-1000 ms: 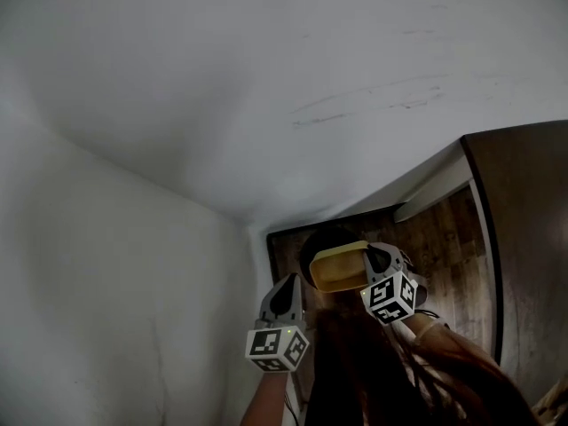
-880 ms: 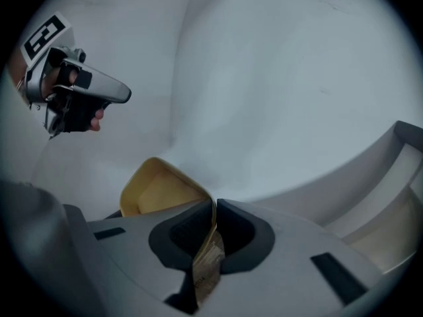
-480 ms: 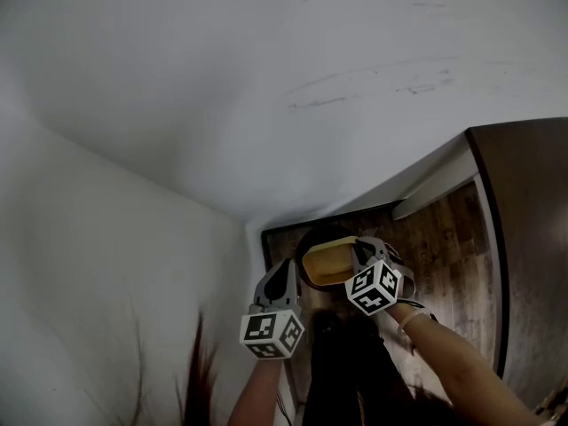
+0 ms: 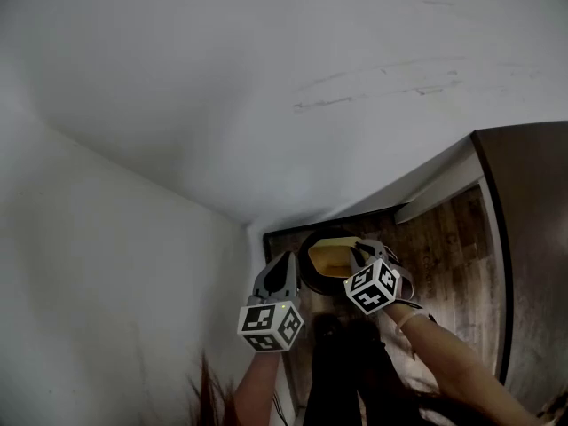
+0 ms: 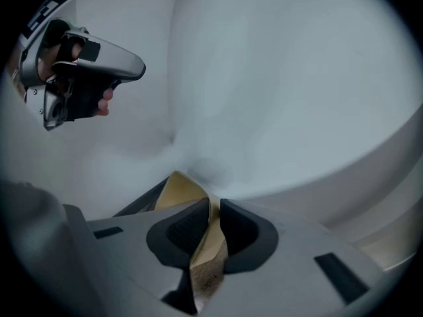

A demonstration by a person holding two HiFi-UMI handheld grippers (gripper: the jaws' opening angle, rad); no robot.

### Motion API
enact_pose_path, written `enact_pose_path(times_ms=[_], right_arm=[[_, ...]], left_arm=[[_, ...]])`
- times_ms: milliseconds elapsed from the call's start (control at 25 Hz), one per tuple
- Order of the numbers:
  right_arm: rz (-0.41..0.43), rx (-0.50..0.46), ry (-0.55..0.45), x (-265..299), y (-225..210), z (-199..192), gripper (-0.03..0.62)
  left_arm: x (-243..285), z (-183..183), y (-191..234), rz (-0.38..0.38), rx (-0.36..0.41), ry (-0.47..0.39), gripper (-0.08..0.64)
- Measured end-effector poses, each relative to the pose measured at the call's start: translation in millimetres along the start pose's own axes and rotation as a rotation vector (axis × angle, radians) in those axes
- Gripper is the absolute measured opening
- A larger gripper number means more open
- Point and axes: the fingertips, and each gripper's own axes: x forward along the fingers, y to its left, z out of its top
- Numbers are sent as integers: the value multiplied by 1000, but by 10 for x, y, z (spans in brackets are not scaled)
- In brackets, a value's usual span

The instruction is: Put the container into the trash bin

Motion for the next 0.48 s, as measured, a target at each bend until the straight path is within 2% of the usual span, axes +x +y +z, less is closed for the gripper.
enact_pose_path(times_ms=[160, 240, 480], right_arm=[[13, 27, -3, 1, -11, 15, 70], [15, 34, -9, -4, -27, 28, 51], [29, 50, -15, -7, -52, 42, 51]], left_arm=[[33, 63, -2, 0, 3, -3, 20], [44, 89, -11, -1, 5, -5, 20], [47, 114, -27, 1, 5, -5, 20]])
